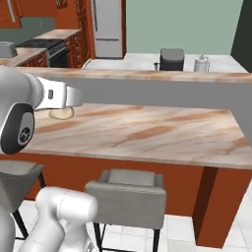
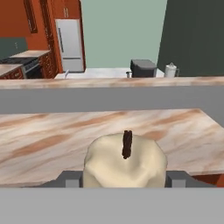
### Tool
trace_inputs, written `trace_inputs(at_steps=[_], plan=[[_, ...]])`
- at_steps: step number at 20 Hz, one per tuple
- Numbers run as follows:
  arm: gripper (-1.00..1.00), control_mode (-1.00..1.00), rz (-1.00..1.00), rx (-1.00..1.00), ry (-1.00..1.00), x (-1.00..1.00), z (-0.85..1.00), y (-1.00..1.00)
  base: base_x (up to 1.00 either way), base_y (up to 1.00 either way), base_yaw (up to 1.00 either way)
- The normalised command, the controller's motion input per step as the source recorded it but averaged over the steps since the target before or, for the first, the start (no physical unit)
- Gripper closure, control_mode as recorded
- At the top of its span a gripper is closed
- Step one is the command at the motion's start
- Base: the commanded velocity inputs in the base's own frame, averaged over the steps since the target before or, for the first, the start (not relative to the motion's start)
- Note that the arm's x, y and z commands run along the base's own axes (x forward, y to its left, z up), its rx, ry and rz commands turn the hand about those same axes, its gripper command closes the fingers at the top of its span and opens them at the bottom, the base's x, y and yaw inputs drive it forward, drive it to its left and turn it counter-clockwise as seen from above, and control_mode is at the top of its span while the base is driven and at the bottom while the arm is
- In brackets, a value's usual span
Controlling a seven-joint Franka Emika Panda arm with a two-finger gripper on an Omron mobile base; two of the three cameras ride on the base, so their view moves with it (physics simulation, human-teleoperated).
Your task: Get the candle and the beer from the cabinet and move them to the dining counter.
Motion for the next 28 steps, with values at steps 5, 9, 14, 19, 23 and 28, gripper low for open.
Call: trace_inputs(at_steps=[5,9,14,19,23,28], plan=[[1.00,1.00,0.00,0.00,0.00,0.00,0.00,0.00,0.15,0.00,0.27],[1.00,1.00,0.00,0.00,0.00,0.00,0.00,0.00,0.17,0.00,0.20],[1.00,1.00,0.00,0.00,0.00,0.00,0.00,0.00,0.46,0.00,0.09],[1.00,1.00,0.00,0.00,0.00,0.00,0.00,0.00,0.62,0.00,0.00],[1.00,1.00,0.00,0.00,0.00,0.00,0.00,0.00,0.52,0.00,0.00],[1.00,-1.00,0.01,0.00,0.00,0.27,0.00,-0.12,0.23,-0.01,0.00]])
